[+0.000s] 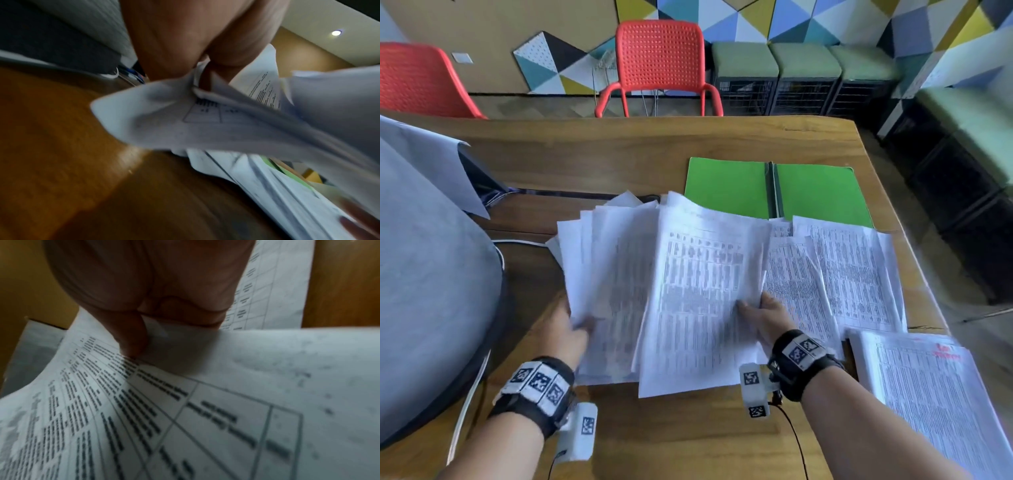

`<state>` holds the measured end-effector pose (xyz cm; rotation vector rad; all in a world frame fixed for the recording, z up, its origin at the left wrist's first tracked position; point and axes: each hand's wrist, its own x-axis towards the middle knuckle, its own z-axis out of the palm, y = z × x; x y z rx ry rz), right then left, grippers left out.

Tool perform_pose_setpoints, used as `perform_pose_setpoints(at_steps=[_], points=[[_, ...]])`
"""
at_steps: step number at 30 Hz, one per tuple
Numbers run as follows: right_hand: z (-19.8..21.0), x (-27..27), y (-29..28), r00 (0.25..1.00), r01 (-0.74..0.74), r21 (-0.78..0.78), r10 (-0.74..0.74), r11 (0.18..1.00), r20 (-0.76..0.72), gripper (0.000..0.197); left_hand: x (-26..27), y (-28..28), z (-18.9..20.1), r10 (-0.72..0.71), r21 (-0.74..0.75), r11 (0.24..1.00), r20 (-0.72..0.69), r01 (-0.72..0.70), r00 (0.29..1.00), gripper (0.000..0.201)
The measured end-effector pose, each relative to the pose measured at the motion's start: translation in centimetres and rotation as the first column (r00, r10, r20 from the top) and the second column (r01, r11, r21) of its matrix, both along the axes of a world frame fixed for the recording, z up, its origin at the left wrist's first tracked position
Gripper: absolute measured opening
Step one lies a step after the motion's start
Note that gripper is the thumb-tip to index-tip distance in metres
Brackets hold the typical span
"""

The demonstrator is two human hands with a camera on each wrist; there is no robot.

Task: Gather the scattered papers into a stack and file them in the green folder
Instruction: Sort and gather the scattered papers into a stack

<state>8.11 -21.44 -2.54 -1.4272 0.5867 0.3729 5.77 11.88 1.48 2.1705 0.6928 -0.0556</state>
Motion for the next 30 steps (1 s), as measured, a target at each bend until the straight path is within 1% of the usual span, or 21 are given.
perform_pose_setpoints(at_steps=[1,2,3,4,5,6,7,8,9,10,11,12,13,14,16,18,22,24,26,28,30], points=[[0.3,0.1,0.6,1.0,-0.019,0.043,0.018,0.999,0.005,0.021,0.0,-0.8,-0.5,-0.013,-0.082,0.997,0.007,0.013,1.0,0.03],[0.5,0.2,1.1,0.999,-0.043,0.059,0.043,0.997,0.01,0.022,-0.2,-1.7,-1.0,-0.035,-0.198,0.979,0.022,0.038,0.999,0.032],[0.7,0.2,1.5,0.998,-0.064,0.045,0.063,0.997,0.009,0.021,0.0,-2.7,-1.6,-0.065,-0.302,0.95,0.039,0.073,0.997,0.036],[0.8,0.3,1.7,0.998,-0.07,0.009,0.07,0.997,0.006,0.018,0.2,-3.6,-2.1,-0.098,-0.372,0.922,0.047,0.109,0.994,0.039],[0.8,0.5,1.6,0.998,-0.057,-0.057,0.057,0.997,0.005,0.015,0.7,-4.2,-2.8,-0.129,-0.402,0.905,0.046,0.136,0.991,0.035],[0.5,0.8,1.1,0.999,-0.031,-0.139,0.033,0.99,0.011,0.013,1.4,-4.8,-3.3,-0.138,-0.395,0.907,0.05,0.146,0.989,0.027],[0.3,1.0,0.5,1.0,-0.01,-0.218,0.013,0.976,0.012,0.011,2.5,-4.9,-4.1,-0.12,-0.348,0.929,0.045,0.129,0.992,0.022],[0.1,1.2,-0.3,1.0,0.003,-0.279,0.001,0.96,0.011,0.01,3.6,-4.9,-4.8,-0.084,-0.265,0.96,0.03,0.089,0.996,0.024],[-0.2,1.3,-1.0,1.0,0.006,-0.334,-0.005,0.942,0.003,0.01,4.7,-4.6,-5.5,-0.022,-0.155,0.988,-0.004,0.021,1.0,0.033],[-0.6,1.4,-1.7,1.0,0.005,-0.388,-0.005,0.922,0.001,0.01,5.7,-4.2,-6.1,0.067,-0.044,0.997,-0.063,-0.069,0.996,0.046],[-1.0,1.3,-2.3,1.0,-0.009,-0.442,0.006,0.897,-0.008,0.008,6.4,-3.9,-6.1,0.176,0.035,0.984,-0.124,-0.174,0.976,0.062],[-1.5,1.2,-2.7,0.999,-0.032,-0.492,0.021,0.87,-0.027,0.008,6.7,-3.9,-5.9,0.263,0.076,0.965,-0.195,-0.253,0.945,0.076],[-1.9,1.1,-2.9,0.998,-0.054,-0.525,0.028,0.849,-0.058,0.012,7.1,-3.7,-5.8,0.312,0.08,0.95,-0.234,-0.302,0.921,0.081],[-2.4,1.0,-3.0,0.997,-0.065,-0.534,0.031,0.843,-0.073,0.015,7.4,-3.8,-5.3,0.334,0.052,0.942,-0.24,-0.331,0.912,0.077],[-3.3,0.9,-3.2,0.995,-0.093,-0.546,0.052,0.833,-0.09,0.016,8.3,-3.8,-4.8,0.335,-0.041,0.935,-0.229,-0.353,0.914,0.059],[-3.6,1.0,-3.3,0.993,-0.112,-0.571,0.068,0.813,-0.097,0.016,8.5,-3.4,-4.1,0.266,-0.078,0.953,-0.236,-0.291,0.935,0.048],[-3.1,1.6,-3.0,0.992,-0.128,-0.592,0.097,0.796,-0.084,0.015,8.3,-3.4,-2.1,0.075,-0.064,0.995,-0.064,-0.079,0.995,0.026],[-2.3,1.7,-2.6,0.991,-0.136,-0.584,0.112,0.8,-0.077,0.018,8.1,-4.0,-1.2,-0.024,-0.046,0.999,-0.012,0.023,1.0,0.028],[-1.6,1.7,-2.2,0.987,-0.16,-0.563,0.136,0.811,-0.085,0.018,7.7,-4.8,-0.8,-0.088,-0.025,0.996,-0.012,0.088,0.996,0.035],[-1.1,1.7,-1.9,0.985,-0.169,-0.568,0.154,0.806,-0.074,0.015,7.2,-5.5,-0.6,-0.134,0.056,0.989,-0.011,0.134,0.991,0.037],[-0.8,1.8,-1.9,0.982,-0.173,-0.631,0.181,0.756,-0.052,0.012,6.8,-5.7,0.3,-0.162,0.187,0.969,-0.001,0.159,0.987,0.031]])
